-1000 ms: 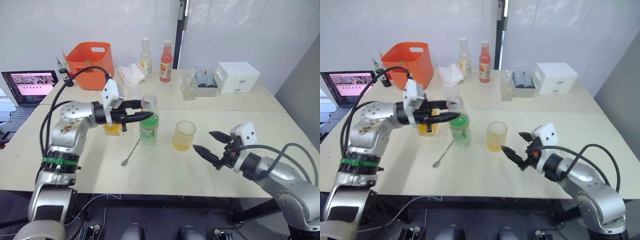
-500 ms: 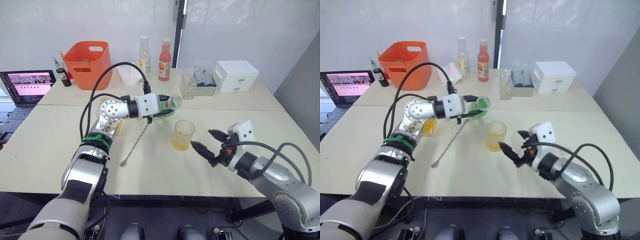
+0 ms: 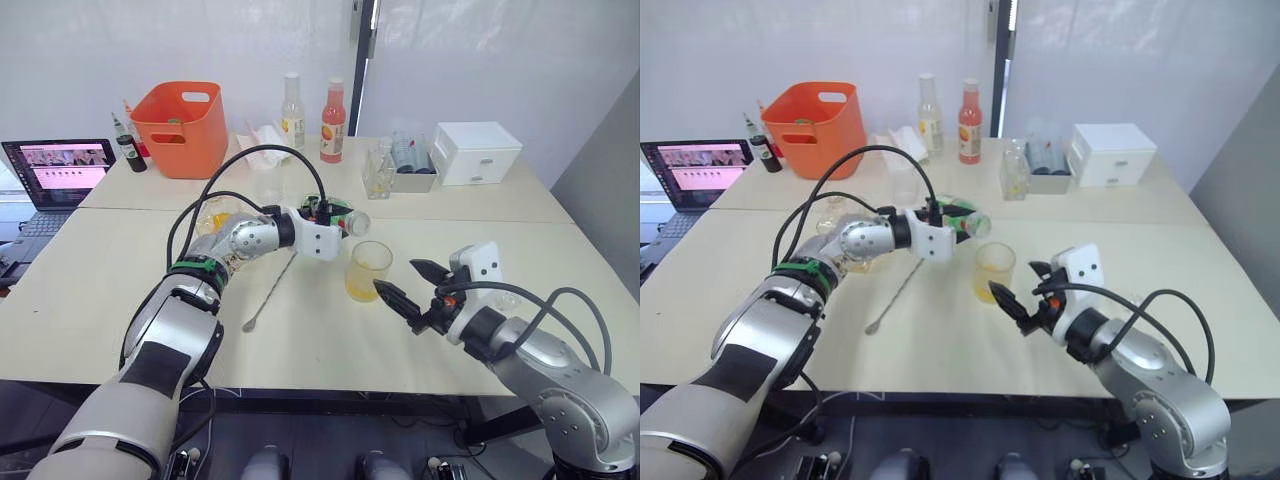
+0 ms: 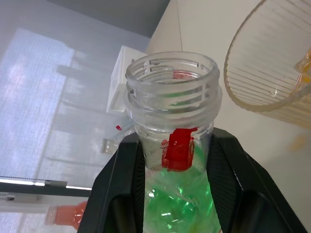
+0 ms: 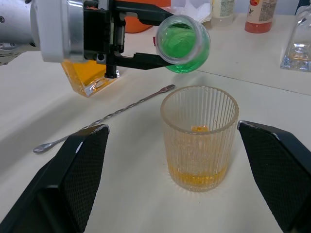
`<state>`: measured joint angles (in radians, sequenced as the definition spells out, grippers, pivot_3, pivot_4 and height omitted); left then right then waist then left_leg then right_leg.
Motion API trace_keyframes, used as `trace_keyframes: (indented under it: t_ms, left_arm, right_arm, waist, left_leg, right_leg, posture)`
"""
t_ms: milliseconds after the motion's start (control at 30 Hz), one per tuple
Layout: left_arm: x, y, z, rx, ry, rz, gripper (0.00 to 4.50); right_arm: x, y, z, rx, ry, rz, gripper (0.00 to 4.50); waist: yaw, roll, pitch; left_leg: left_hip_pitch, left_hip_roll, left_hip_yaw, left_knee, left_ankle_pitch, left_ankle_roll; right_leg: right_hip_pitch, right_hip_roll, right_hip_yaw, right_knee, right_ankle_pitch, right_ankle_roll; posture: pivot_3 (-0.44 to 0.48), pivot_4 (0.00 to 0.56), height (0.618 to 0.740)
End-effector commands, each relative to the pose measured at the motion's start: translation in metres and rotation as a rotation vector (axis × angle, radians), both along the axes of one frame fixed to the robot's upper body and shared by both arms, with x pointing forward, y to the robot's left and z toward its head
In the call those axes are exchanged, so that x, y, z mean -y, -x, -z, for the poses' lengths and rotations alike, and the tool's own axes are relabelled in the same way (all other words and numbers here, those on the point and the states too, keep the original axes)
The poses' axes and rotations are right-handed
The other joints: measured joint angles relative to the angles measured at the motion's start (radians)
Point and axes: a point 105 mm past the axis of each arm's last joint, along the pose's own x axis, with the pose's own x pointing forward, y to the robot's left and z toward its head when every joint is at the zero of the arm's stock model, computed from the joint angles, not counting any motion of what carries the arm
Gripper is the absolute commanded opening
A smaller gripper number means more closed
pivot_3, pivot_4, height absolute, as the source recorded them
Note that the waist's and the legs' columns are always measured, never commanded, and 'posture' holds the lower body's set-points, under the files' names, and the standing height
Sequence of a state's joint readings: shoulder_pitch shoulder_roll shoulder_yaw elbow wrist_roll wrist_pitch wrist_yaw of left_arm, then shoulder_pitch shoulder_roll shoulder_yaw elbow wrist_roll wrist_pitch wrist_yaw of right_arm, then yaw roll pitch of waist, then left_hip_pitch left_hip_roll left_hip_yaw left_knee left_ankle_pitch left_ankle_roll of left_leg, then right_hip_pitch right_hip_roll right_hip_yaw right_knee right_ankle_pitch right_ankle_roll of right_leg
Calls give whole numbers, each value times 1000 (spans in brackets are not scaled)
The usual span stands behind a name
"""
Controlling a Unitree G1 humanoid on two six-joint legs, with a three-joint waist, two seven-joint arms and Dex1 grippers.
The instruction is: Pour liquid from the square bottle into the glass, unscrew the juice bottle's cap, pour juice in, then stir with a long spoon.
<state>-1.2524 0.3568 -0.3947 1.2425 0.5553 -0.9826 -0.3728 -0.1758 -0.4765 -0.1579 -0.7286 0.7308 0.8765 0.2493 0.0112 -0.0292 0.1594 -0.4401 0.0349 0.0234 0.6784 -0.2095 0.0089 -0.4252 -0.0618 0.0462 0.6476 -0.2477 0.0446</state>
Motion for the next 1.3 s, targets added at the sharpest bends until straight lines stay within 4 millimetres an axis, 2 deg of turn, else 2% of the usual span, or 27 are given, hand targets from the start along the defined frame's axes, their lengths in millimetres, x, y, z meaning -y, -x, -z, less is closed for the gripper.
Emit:
trace_keyframes:
  t_ms: [33, 1300]
  left_arm:
    - [10, -1, -25, 112, 28, 7, 1337]
    - [27, 0, -30, 386, -82, 46, 1337]
  right_arm:
    - [-1, 5, -10, 40, -14, -7, 4484]
    - [-3, 7, -8, 19, -51, 8, 4484]
  waist:
    - [0, 0, 0]
    - [0, 0, 0]
  left_leg:
    - [0, 0, 0, 0, 0, 0]
    - [0, 0, 0, 0, 0, 0]
  right_leg:
    - [0, 0, 0, 0, 0, 0]
    - [0, 0, 0, 0, 0, 0]
  posture:
    - [0, 150, 715]
    - [0, 150, 715]
